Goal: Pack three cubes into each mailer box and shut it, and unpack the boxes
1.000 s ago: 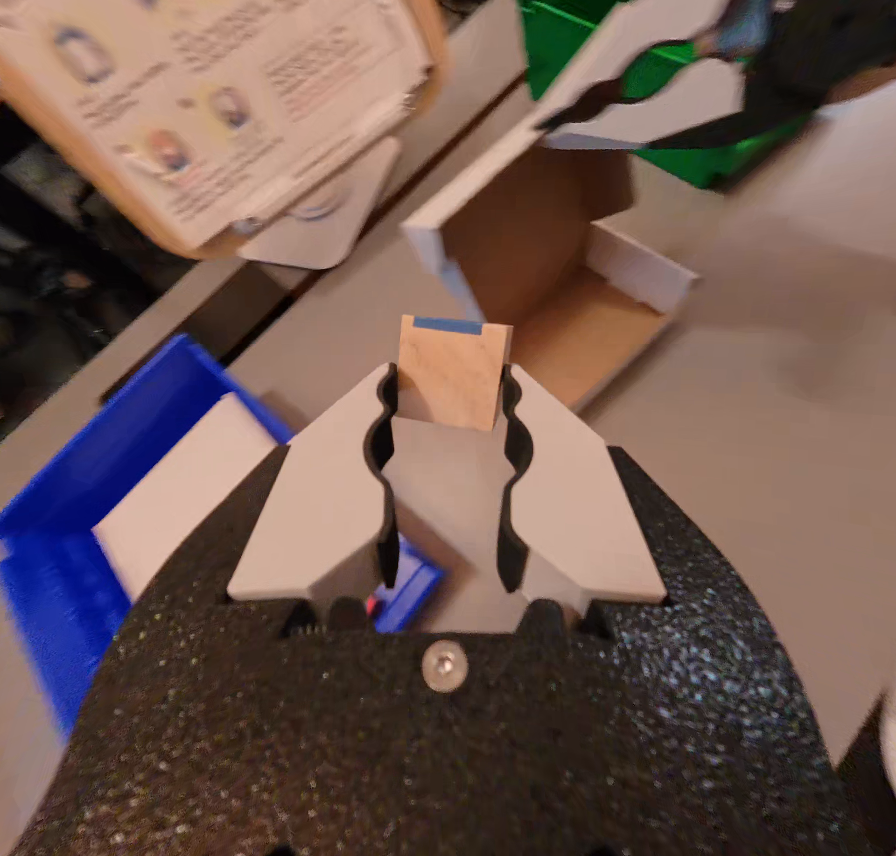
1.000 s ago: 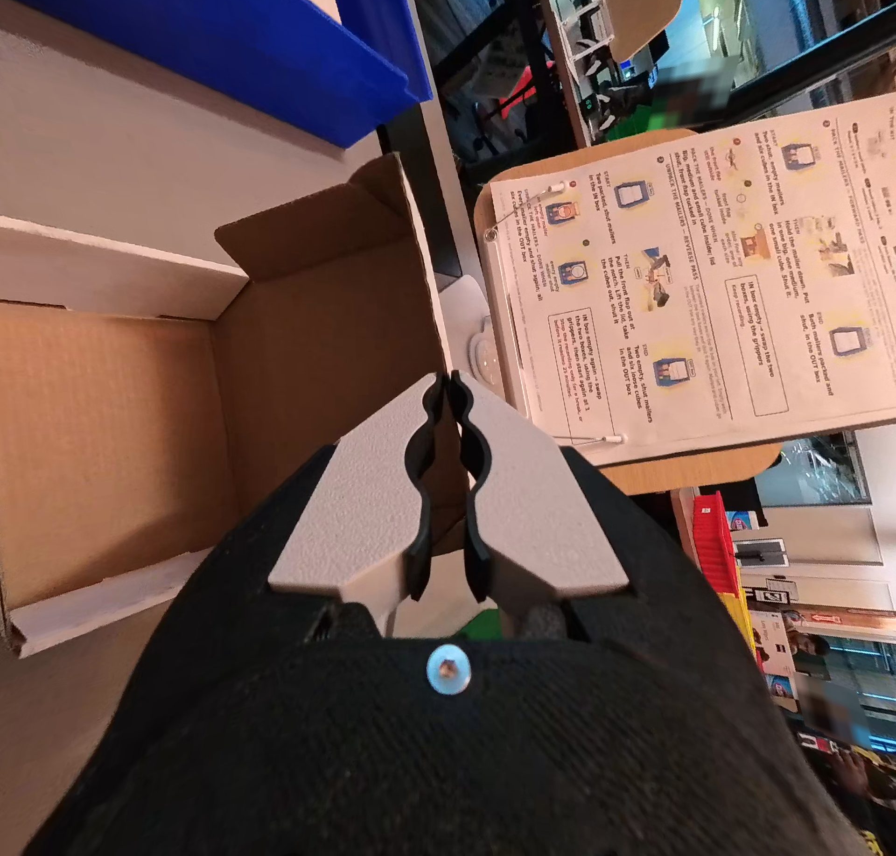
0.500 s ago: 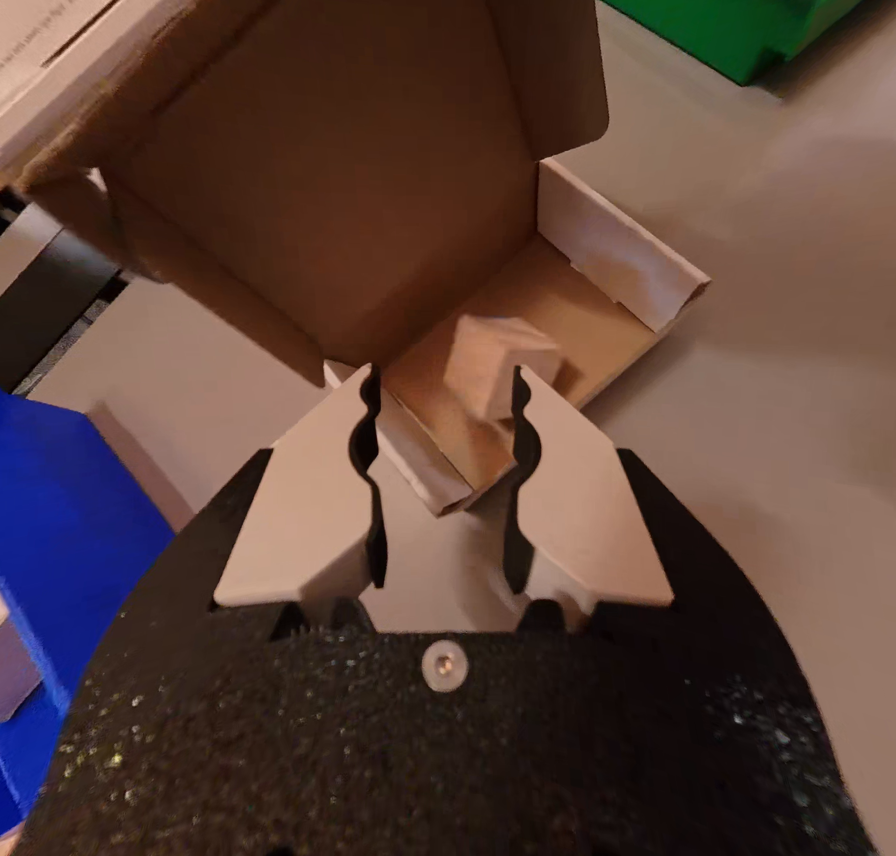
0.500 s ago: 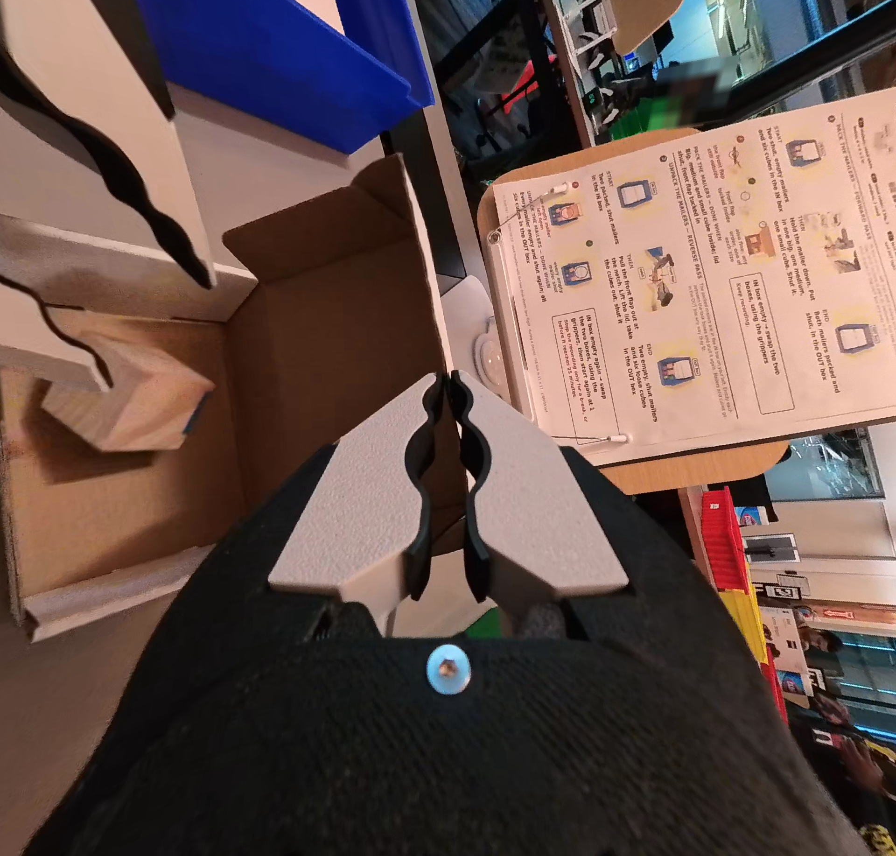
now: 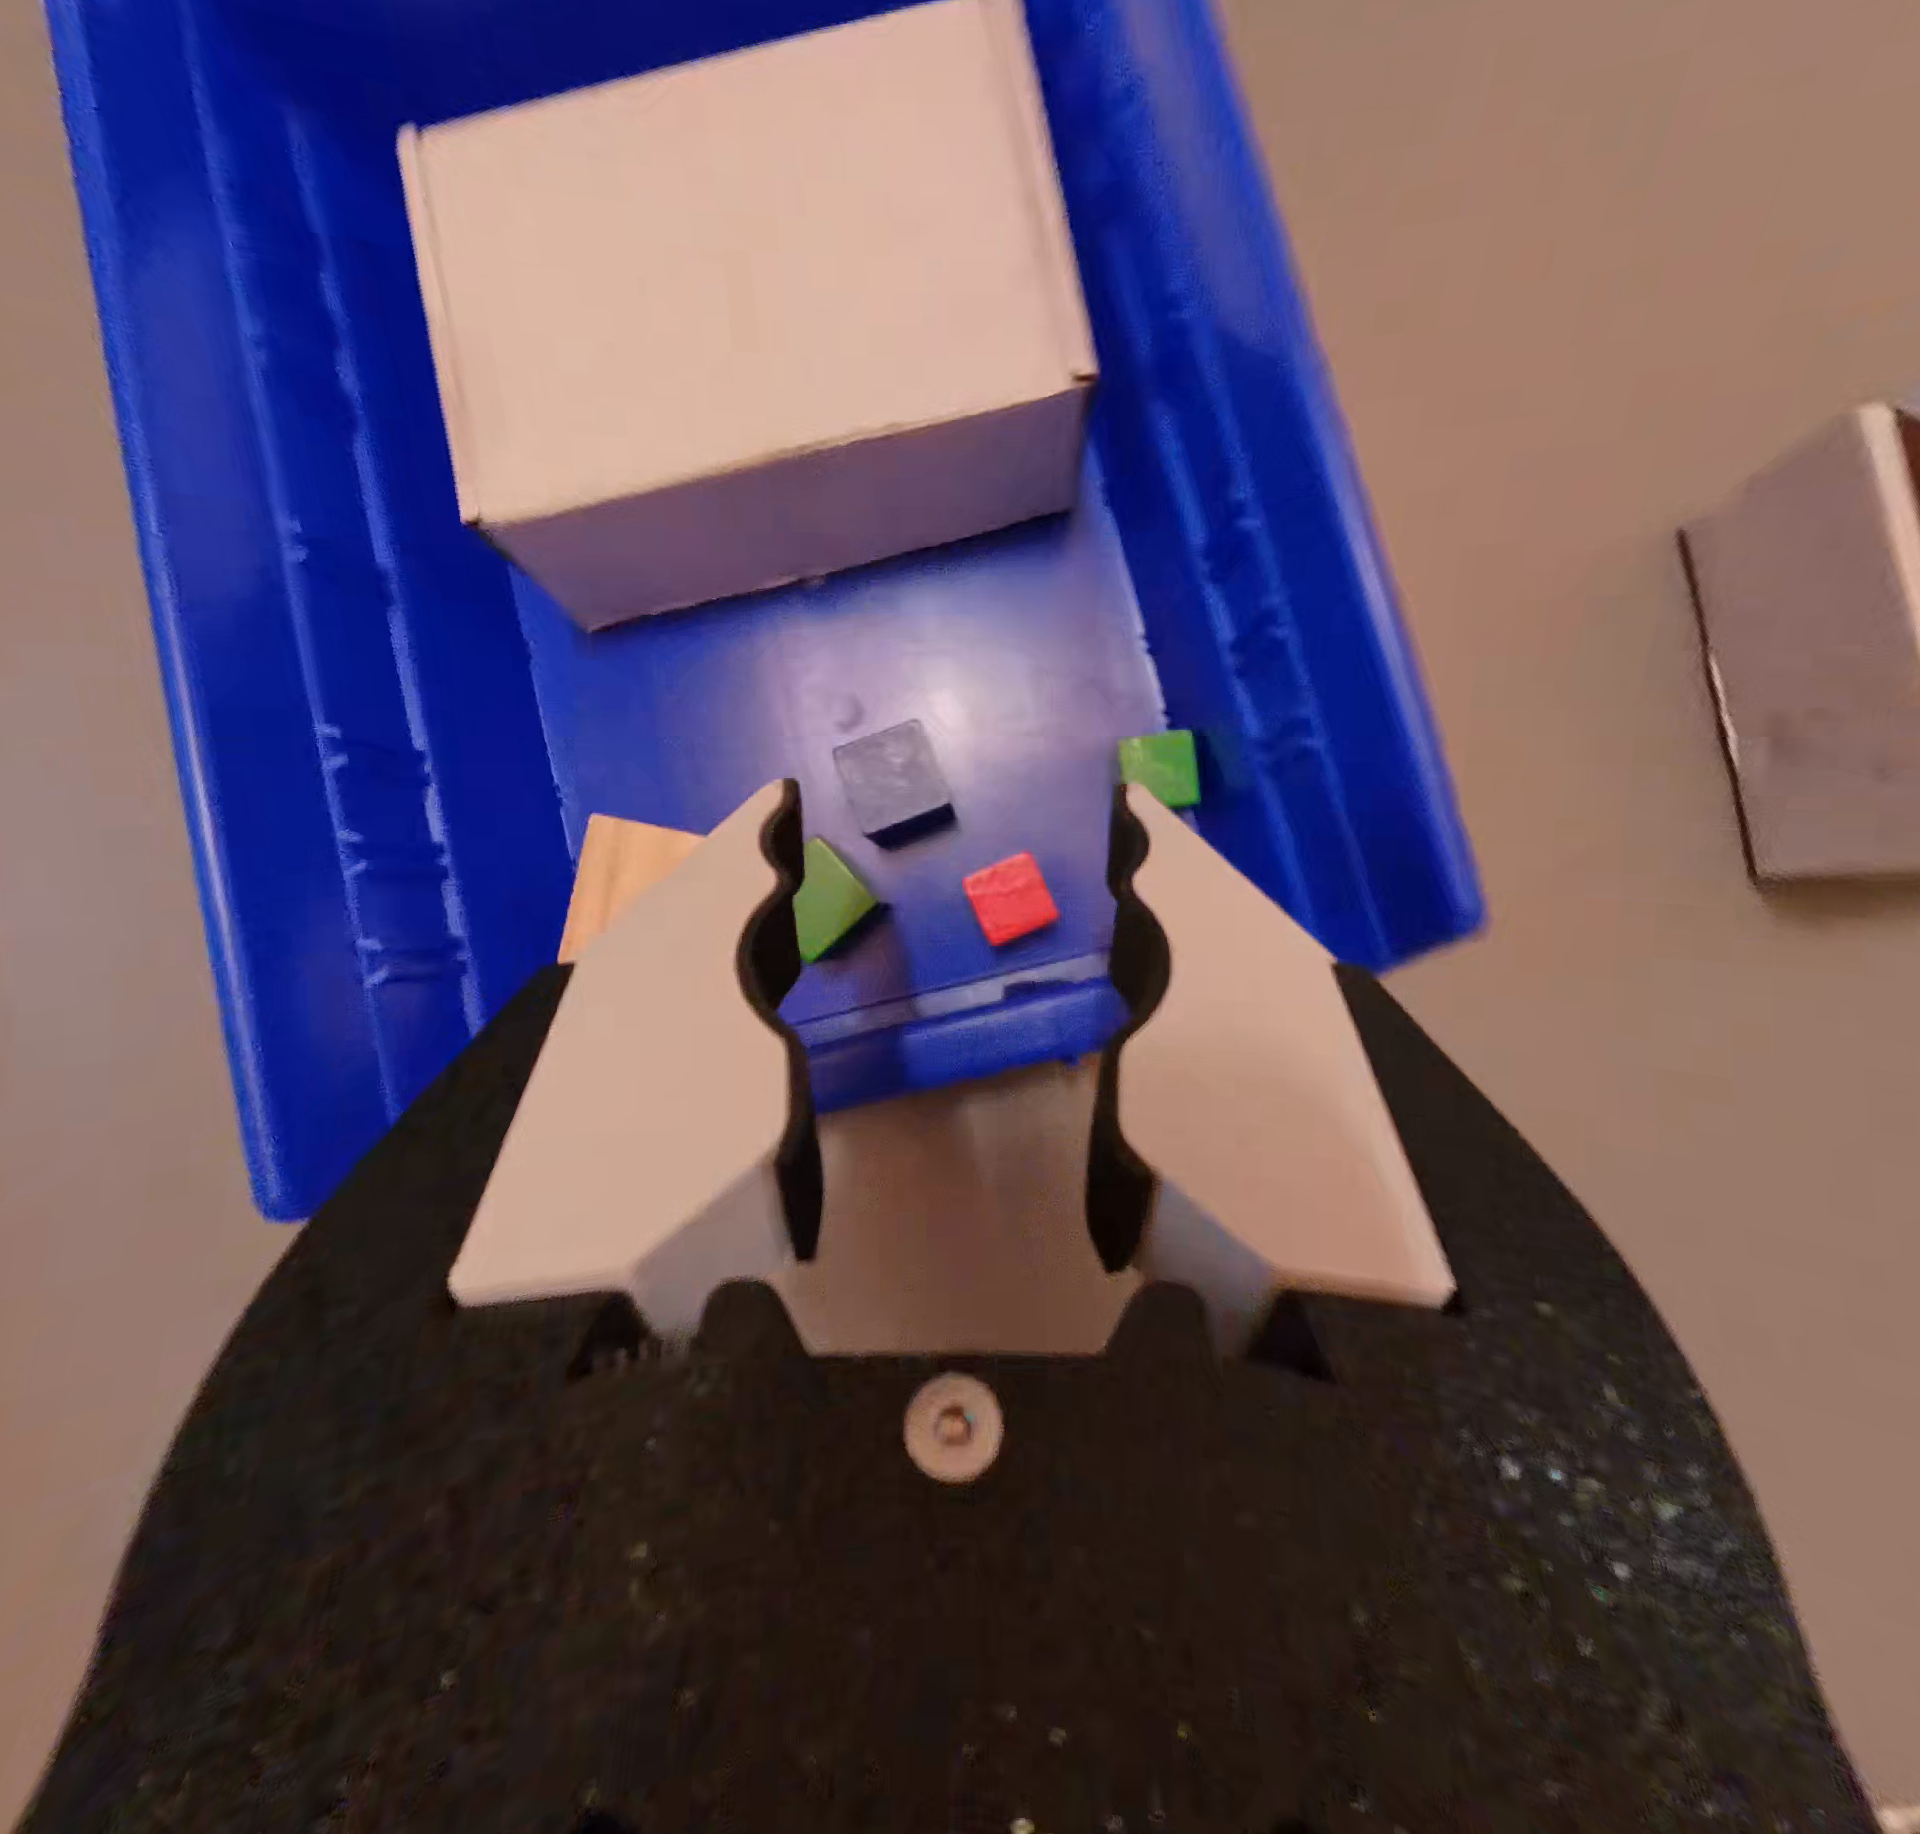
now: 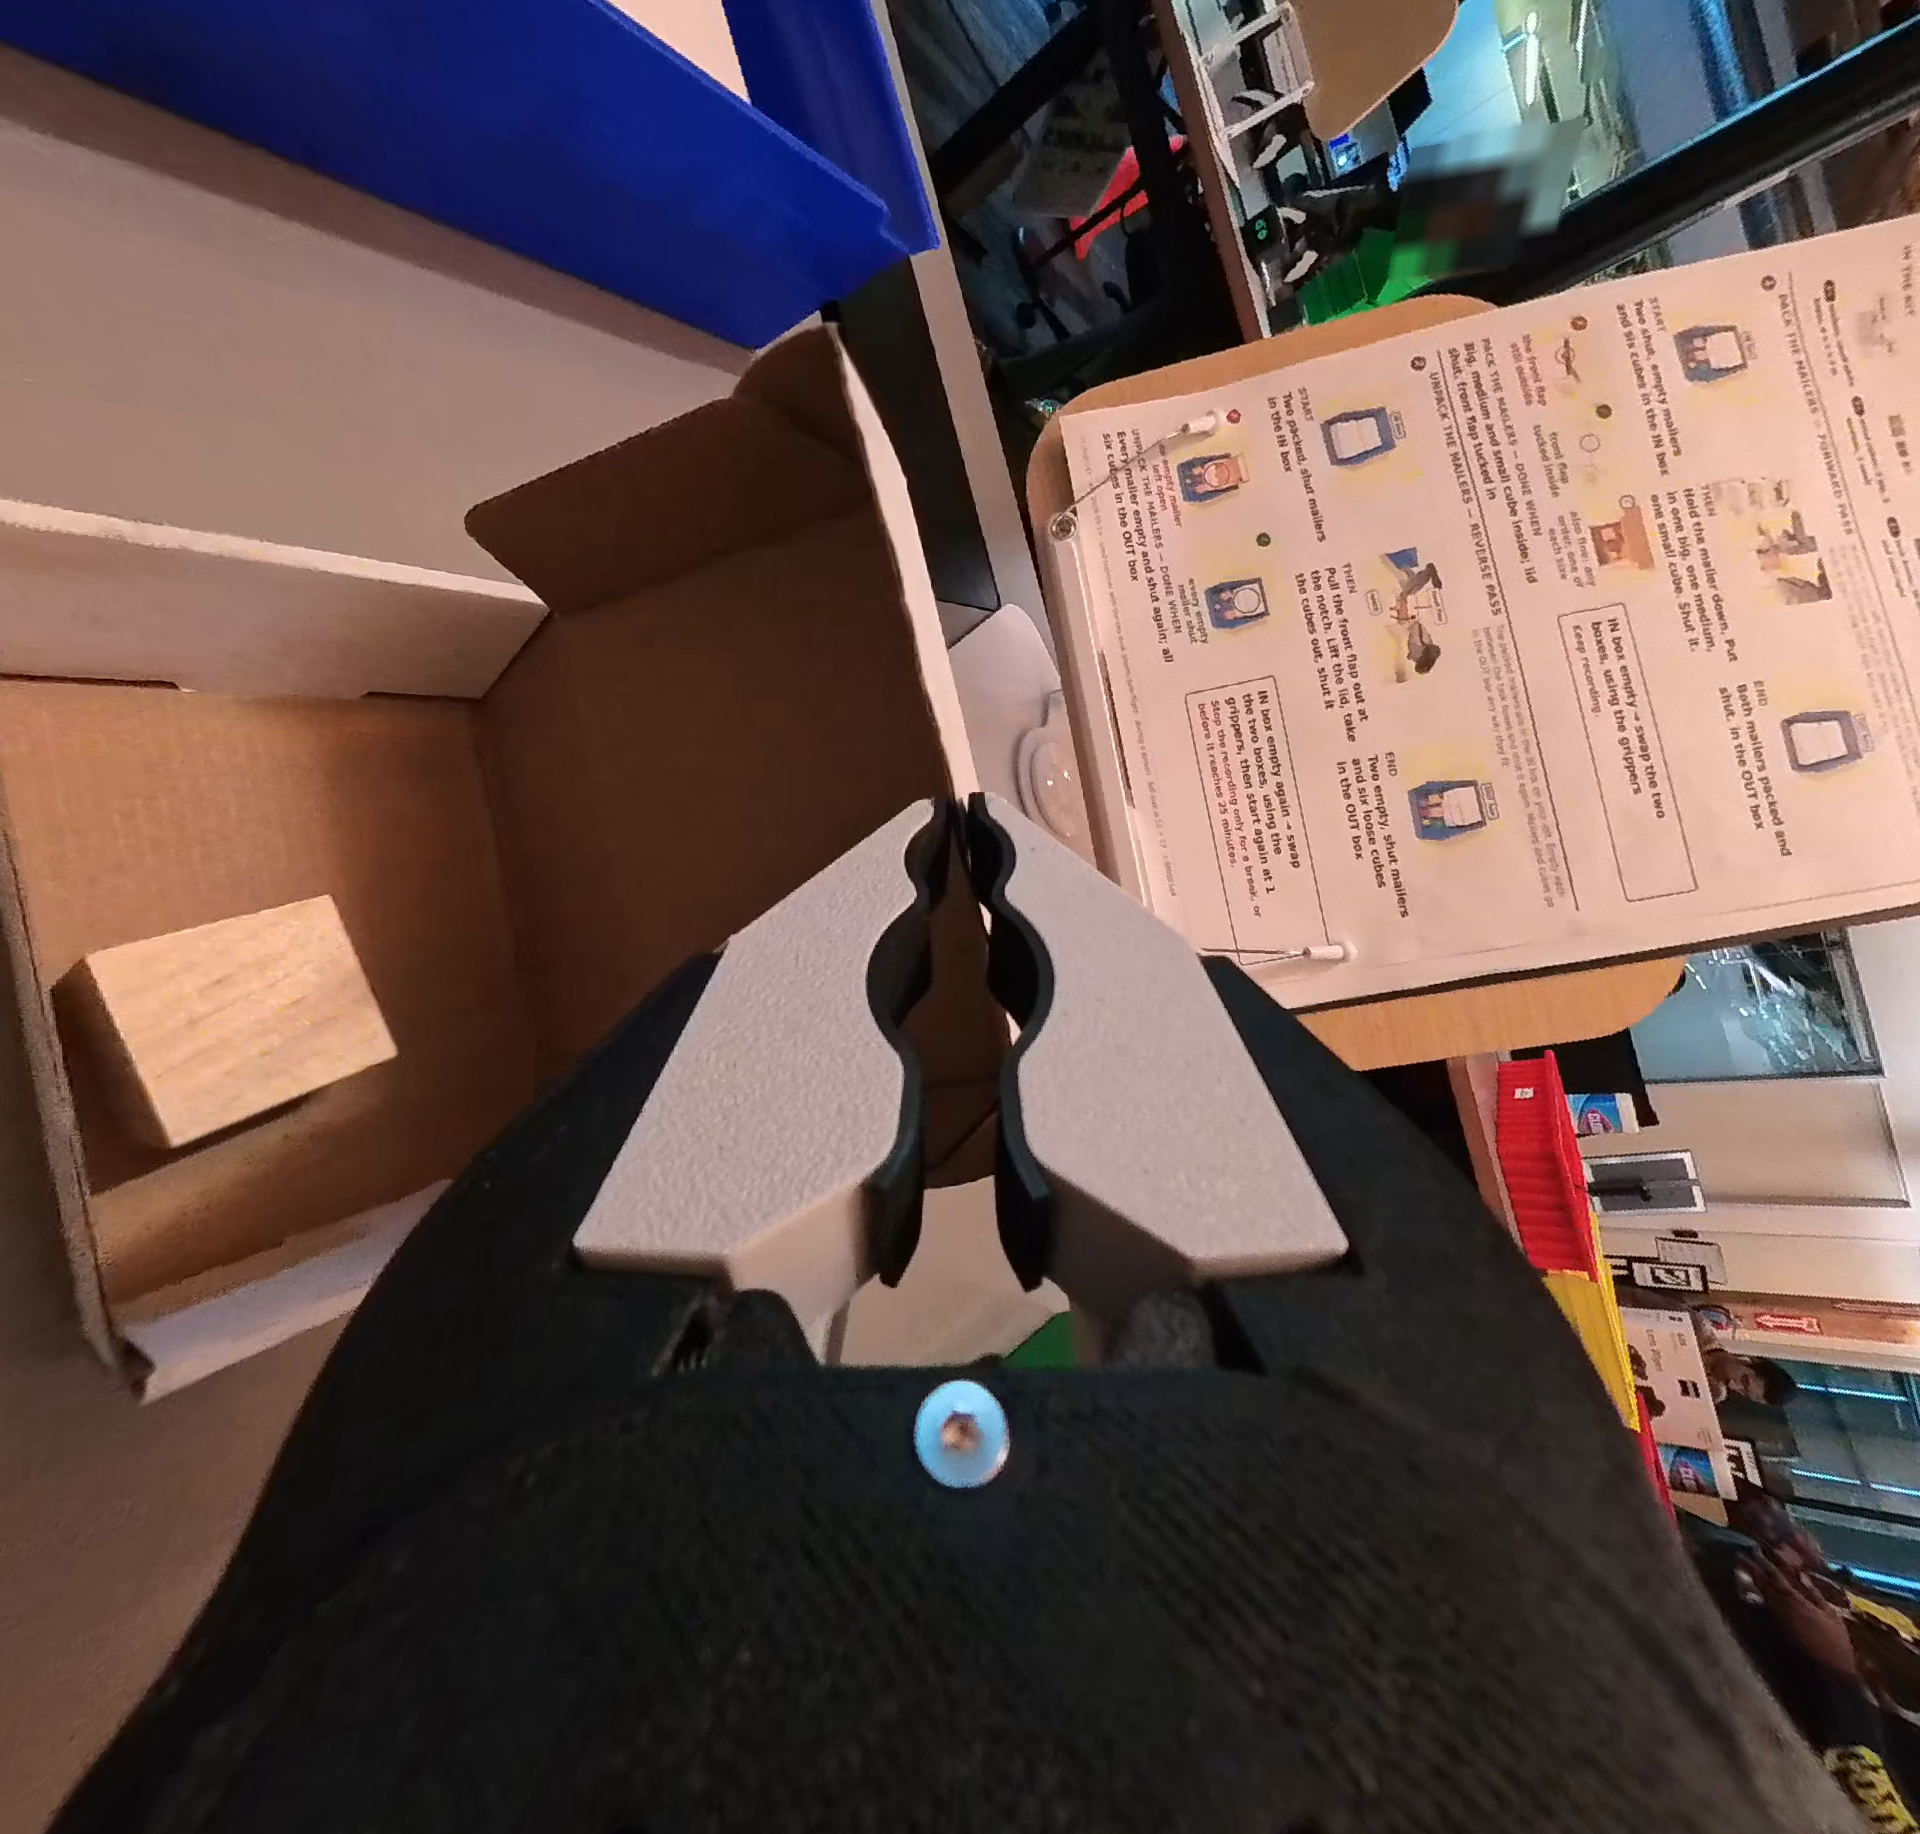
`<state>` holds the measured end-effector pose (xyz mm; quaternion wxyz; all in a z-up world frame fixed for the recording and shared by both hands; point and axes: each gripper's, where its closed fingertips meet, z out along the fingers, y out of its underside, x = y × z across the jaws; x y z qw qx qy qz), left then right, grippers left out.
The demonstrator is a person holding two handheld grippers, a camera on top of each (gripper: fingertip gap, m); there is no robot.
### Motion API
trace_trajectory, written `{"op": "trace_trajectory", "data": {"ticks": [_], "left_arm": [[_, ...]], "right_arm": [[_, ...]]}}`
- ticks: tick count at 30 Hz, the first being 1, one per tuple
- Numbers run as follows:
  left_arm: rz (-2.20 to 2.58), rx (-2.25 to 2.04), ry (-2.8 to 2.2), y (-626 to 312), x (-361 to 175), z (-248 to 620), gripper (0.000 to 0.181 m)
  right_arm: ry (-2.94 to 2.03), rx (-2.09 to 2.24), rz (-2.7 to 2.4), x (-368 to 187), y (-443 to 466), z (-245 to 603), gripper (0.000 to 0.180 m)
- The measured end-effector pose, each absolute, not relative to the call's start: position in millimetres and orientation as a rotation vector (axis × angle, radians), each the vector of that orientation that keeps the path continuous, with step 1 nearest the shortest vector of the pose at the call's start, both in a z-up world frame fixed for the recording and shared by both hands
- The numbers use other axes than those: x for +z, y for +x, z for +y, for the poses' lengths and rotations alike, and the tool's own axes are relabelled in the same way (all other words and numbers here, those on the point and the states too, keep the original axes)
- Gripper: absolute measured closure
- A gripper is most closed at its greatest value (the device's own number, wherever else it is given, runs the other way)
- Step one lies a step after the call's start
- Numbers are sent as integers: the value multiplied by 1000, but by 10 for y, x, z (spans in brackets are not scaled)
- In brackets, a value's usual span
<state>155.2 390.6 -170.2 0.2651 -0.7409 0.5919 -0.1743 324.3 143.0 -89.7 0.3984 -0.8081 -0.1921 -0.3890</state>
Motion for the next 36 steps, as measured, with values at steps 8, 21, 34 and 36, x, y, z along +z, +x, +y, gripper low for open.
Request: {"op": "trace_trajectory", "data": {"ticks": [8,21,34,36], "left_arm": [[1512,-436,-2307,1661,-2135,4140,121],[1532,-447,-2143,1829,-2087,4100,154],[1928,-1199,-1417,2041,-1242,1801,156],[1942,-1154,-1408,2184,-1448,1639,156]], "right_arm": [[-2052,-990,-484,-880,3223,1429,178],[-2054,-993,-501,-900,3211,1435,177],[-2072,-997,-506,-868,3180,1520,178],[-2073,-1002,-508,-870,3165,1521,177]]}}
